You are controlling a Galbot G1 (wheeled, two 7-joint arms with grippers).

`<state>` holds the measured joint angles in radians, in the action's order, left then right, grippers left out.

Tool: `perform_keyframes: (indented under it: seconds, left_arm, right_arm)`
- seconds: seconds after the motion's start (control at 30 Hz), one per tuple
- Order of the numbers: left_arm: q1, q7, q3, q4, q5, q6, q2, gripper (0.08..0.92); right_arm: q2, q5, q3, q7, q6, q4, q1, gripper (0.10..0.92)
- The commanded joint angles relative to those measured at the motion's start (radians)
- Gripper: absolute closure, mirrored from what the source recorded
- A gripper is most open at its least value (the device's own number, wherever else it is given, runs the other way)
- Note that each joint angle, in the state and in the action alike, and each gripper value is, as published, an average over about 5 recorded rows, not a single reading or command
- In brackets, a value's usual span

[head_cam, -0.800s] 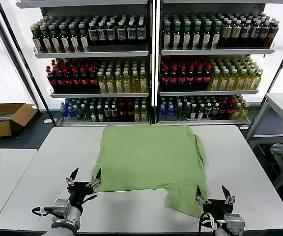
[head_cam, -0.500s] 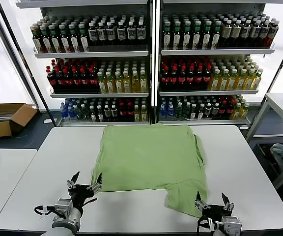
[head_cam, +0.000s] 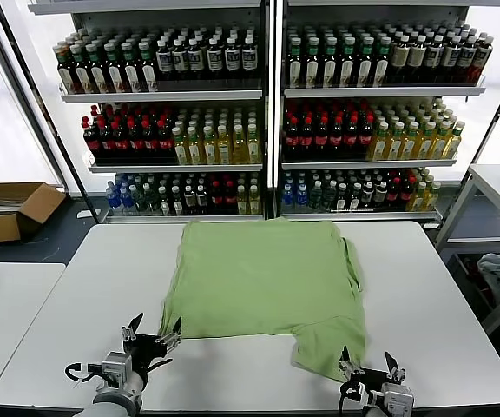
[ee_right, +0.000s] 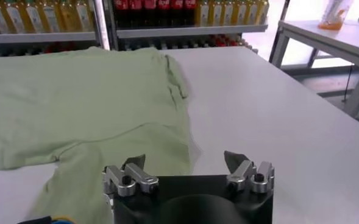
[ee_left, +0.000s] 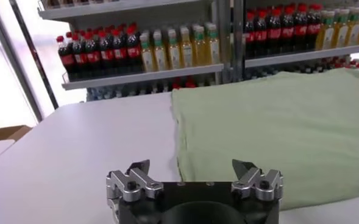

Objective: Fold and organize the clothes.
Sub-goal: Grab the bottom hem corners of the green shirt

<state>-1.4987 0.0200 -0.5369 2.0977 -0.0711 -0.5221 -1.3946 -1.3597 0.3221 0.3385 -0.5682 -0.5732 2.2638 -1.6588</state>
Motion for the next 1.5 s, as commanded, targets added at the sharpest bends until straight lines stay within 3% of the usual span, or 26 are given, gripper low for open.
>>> perform_keyframes:
  seconds: [0.03, 0.7, 0.8, 0.93, 1.1, 1.5]
  left_arm:
    - [0.003, 0.012, 0.008, -0.016, -0.008, -0.022, 0.005, 0.177]
    - [0.000, 0.012, 0.019, -0.047, -0.022, -0.031, 0.006, 0.177]
    - [-0.009, 0.012, 0.024, -0.045, -0.020, -0.032, 0.007, 0.177]
    - [-0.018, 0.014, 0.031, -0.049, -0.016, -0.035, 0.008, 0.189]
    - [-0.018, 0.020, 0.028, -0.064, -0.020, -0.039, 0.006, 0.320]
    - [-0.021, 0.028, 0.035, -0.065, -0.019, -0.036, -0.001, 0.667]
  right_arm:
    - [-0.007, 0.008, -0.016, -0.014, 0.000, -0.015, 0.003, 0.203]
    - [-0.002, 0.008, -0.030, -0.015, -0.002, -0.062, 0.006, 0.203]
    - [-0.001, 0.009, -0.033, -0.013, 0.000, -0.066, 0.002, 0.224]
    - [0.005, 0.015, -0.031, -0.012, 0.002, -0.069, -0.001, 0.310]
    - [0.009, 0.020, -0.028, -0.011, 0.003, -0.070, -0.004, 0.412]
    - [0.013, 0.035, -0.013, -0.009, 0.005, -0.070, -0.004, 0.756]
